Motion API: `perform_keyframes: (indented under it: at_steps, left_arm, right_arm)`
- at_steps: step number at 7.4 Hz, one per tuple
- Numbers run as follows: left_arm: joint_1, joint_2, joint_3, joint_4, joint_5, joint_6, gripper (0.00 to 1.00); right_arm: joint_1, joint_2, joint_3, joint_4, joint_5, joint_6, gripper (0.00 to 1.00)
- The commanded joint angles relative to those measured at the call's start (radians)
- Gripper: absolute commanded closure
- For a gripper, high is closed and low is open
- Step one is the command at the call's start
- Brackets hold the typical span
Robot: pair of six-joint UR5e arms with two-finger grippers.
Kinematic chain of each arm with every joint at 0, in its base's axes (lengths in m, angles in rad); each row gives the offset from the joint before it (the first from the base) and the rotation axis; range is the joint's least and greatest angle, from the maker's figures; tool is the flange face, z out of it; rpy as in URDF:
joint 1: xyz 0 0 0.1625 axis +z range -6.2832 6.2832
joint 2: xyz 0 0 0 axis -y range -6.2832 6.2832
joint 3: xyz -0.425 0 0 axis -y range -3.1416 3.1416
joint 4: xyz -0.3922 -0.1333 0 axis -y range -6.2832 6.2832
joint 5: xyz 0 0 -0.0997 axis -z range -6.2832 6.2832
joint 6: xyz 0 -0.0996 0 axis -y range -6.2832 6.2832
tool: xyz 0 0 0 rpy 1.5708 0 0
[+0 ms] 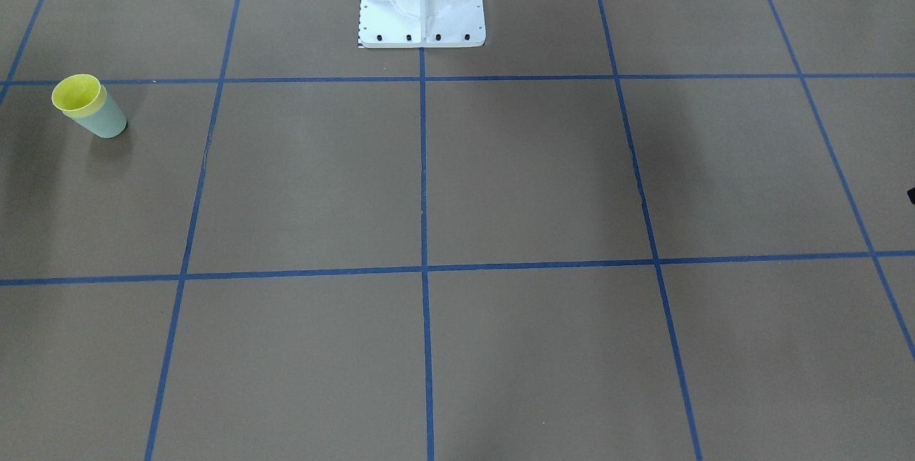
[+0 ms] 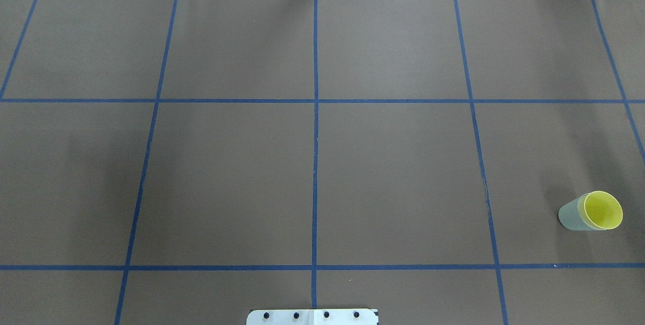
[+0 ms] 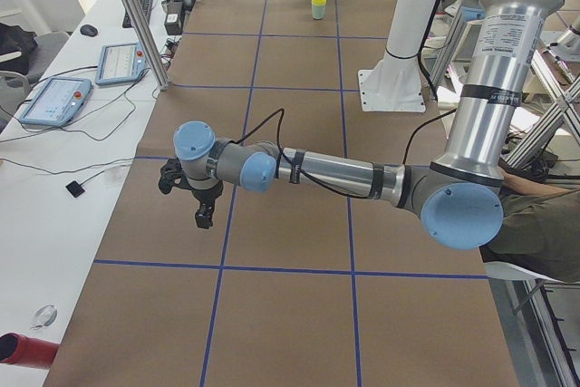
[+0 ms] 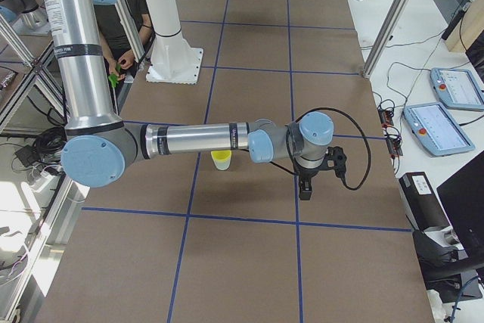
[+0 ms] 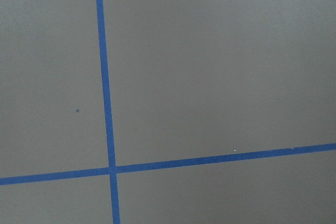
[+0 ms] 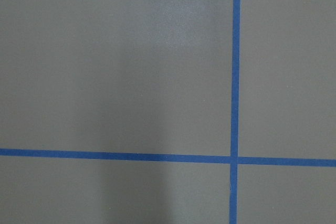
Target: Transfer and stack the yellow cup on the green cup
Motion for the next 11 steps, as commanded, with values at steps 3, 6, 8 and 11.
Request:
perform_keyframes:
  at_steps: [3, 6, 8, 11]
  left_arm:
    - [0.002, 0.001, 0.001, 0.000, 0.000, 0.001, 0.00]
    - [0.000, 0.001, 0.001, 0.001, 0.000, 0.001, 0.00]
    - [0.002, 0.001, 0.003, 0.001, 0.000, 0.001, 0.00]
    - [0.002, 0.001, 0.007, 0.001, 0.002, 0.001, 0.00]
  right_arm:
    - [-0.006, -0.008, -0.001, 0.000, 0.000, -0.001, 0.00]
    - [-0.015, -0.007, -0.001, 0.001, -0.001, 0.000, 0.00]
    - [-0.018, -0.007, -0.001, 0.001, -0.001, -0.001, 0.00]
    - [-0.019, -0.007, -0.001, 0.001, -0.001, -0.003, 0.00]
